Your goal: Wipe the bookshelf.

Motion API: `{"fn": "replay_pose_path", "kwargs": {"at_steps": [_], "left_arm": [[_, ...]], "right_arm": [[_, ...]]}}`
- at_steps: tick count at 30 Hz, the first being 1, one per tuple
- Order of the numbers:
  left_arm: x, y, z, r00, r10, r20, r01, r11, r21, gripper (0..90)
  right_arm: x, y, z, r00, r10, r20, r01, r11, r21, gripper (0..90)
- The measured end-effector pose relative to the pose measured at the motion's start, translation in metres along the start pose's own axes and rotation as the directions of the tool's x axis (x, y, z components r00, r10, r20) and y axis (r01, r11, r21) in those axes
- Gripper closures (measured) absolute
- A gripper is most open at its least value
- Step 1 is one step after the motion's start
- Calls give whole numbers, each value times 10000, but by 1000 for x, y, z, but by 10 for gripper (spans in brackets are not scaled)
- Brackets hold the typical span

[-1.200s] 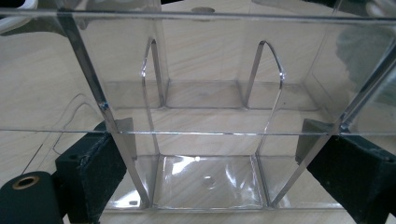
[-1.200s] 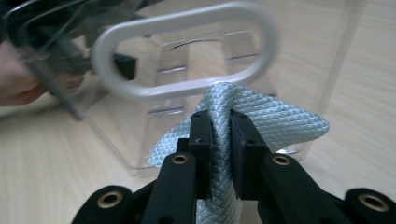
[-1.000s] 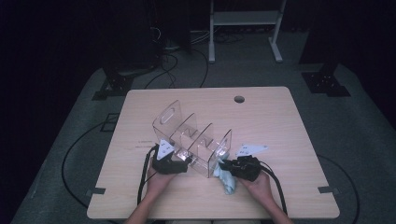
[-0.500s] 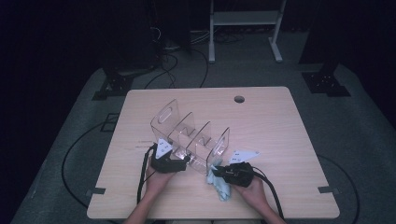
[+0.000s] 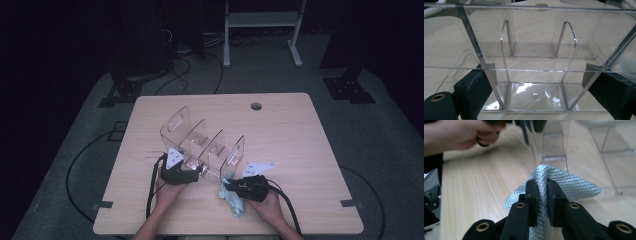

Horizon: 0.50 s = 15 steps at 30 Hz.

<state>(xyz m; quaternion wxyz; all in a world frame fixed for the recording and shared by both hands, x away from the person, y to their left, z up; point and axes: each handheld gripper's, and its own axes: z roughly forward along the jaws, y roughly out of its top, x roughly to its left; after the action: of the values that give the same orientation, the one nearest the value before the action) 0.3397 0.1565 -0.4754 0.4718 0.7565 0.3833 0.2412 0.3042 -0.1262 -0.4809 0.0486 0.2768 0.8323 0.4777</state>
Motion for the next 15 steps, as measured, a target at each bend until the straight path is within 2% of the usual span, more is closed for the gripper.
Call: {"fn": "replay_pose_path", "kwargs": {"at_steps": [2, 5, 8, 11, 12, 13, 15], "left_arm": [[0, -1, 0, 10000, -28, -9, 28, 10000, -24, 83], [0, -1, 0, 10000, -21, 8, 21, 10000, -7, 83], [1, -1, -1, 10000, -25, -24, 25, 10000, 0, 83], [0, 0, 0, 10000, -54, -70, 54, 10000, -44, 83], [0, 0, 0, 10000, -54, -70, 54, 10000, -44, 82], [0, -1, 0, 10000, -57, -55, 56, 10000, -54, 82], [1, -1, 0, 10000, -86, -26, 86, 10000, -29, 83]], "right_arm": [[3, 5, -5, 9999, -73, -69, 71, 9994, -334, 797], [3, 5, -5, 9999, -81, -121, 76, 9991, -420, 797], [-1, -2, 2, 9998, 101, -152, -103, 9999, -104, 797], [-5, -3, 6, 9975, 598, -380, -594, 9982, 110, 797], [-5, -3, 6, 9975, 598, -380, -594, 9982, 110, 797], [-1, 1, 1, 9995, 244, -220, -245, 9997, -41, 797], [1, 5, -4, 9994, 220, -257, -229, 9992, -333, 797]]}}
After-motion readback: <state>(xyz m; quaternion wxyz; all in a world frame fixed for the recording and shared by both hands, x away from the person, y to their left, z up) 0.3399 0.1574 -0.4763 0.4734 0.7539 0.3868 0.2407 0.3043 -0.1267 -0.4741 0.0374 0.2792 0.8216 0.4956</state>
